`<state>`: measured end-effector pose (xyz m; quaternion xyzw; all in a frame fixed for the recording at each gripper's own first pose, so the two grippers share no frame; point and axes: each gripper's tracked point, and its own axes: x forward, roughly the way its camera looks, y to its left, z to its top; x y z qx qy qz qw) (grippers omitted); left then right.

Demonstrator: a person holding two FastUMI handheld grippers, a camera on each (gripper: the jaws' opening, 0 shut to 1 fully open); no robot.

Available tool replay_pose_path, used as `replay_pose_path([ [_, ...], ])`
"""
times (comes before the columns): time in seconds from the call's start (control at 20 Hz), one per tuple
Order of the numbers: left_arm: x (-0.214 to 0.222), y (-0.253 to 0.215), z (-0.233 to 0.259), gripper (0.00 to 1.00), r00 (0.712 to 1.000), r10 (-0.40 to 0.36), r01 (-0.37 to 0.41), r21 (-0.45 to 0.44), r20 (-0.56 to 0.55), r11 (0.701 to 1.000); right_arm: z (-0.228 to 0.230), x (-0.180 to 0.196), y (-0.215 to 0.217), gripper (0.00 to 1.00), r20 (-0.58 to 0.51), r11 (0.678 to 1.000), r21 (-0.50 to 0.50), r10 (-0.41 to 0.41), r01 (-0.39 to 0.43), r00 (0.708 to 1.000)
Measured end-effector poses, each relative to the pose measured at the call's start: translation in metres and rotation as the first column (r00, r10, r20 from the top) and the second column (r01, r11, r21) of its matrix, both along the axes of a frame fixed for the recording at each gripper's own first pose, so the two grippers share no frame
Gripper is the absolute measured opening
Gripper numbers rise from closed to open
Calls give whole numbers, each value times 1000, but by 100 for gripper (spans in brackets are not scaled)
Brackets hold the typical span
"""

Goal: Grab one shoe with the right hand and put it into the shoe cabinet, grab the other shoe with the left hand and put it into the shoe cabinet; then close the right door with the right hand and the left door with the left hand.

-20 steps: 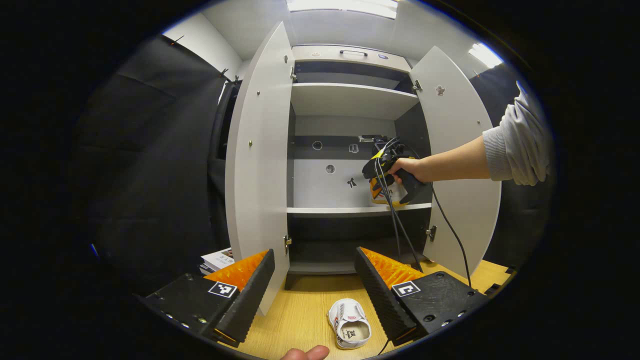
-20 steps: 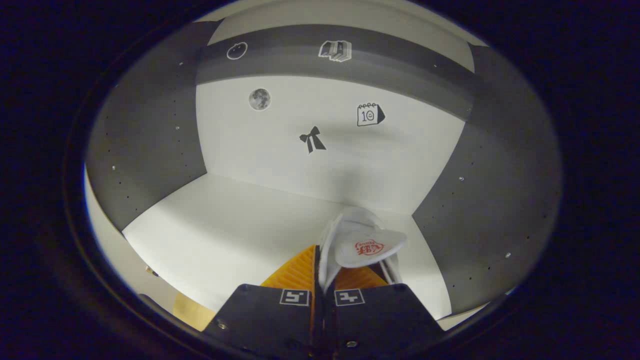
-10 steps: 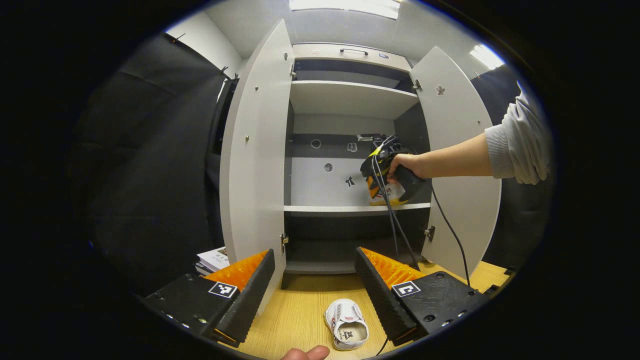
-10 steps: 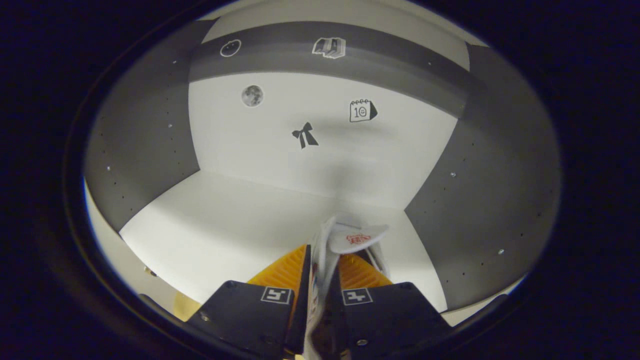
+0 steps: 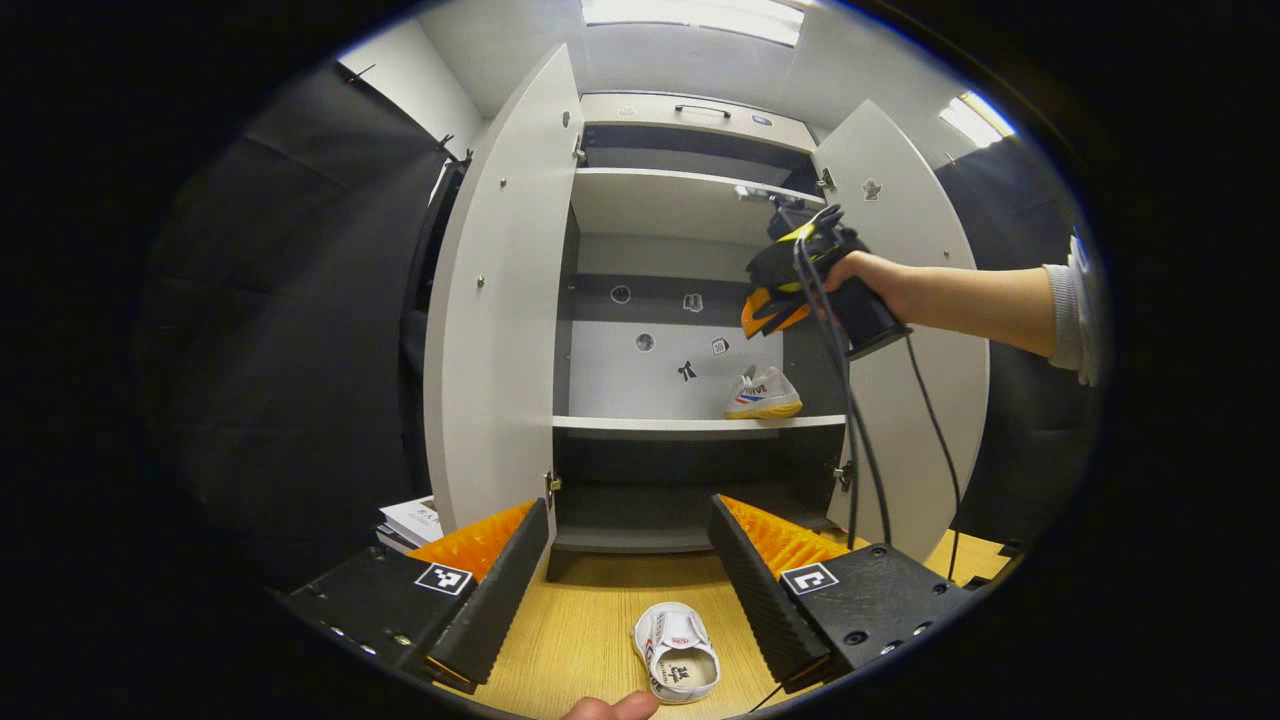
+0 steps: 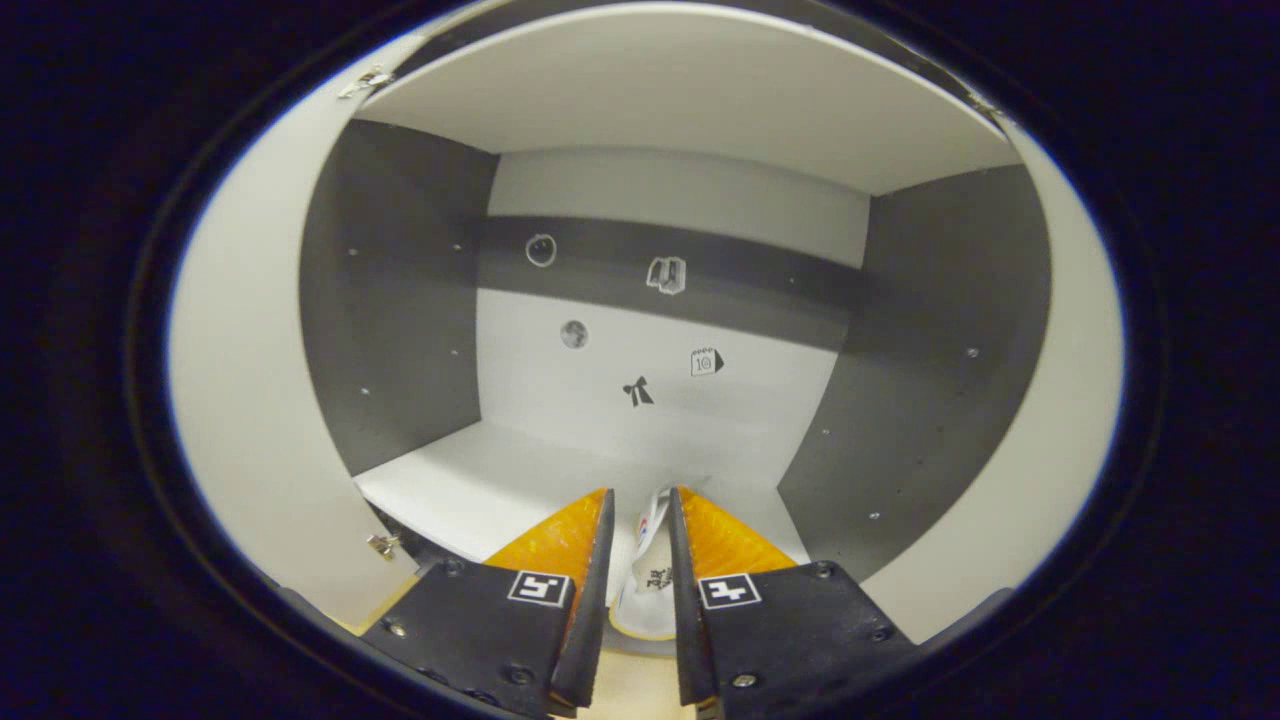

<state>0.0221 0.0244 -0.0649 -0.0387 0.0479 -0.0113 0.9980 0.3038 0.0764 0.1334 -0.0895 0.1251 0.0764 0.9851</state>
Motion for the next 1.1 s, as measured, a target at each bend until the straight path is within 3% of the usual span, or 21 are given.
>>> replay_pose_path([
  [0.15,-2,-6,-1,96,1000,-8,8,2,-2,1000,-3,-51,3,34,67,998,39,52,-54,996],
  [0.3,-5,-9,-3,96,1000,-7,7,8,-5,1000,-23,-98,-4,34,107,995,75,51,-60,993],
  [0.4,-7,-10,-7,96,1000,-8,8,9,-16,1000,-39,-126,-11,39,133,994,96,35,-48,990],
  [0.5,-11,-19,-13,96,999,-40,40,9,-35,999,-56,-149,-20,34,181,995,93,10,-27,983],
  [0.65,-16,-22,-19,95,998,-28,29,10,-48,1000,-83,-188,-28,35,246,996,89,-9,-13,969],
  [0.85,-23,-27,-39,95,994,-31,30,-12,-108,999,-124,-232,-38,44,270,992,122,-48,15,962],
  [0.95,-25,-25,-47,95,992,-17,17,-2,-122,1000,-144,-246,-44,54,264,987,153,-81,42,961],
  [1.1,-28,-23,-68,95,986,-1,4,19,-165,1000,-176,-264,-61,55,269,980,175,-142,97,952],
])
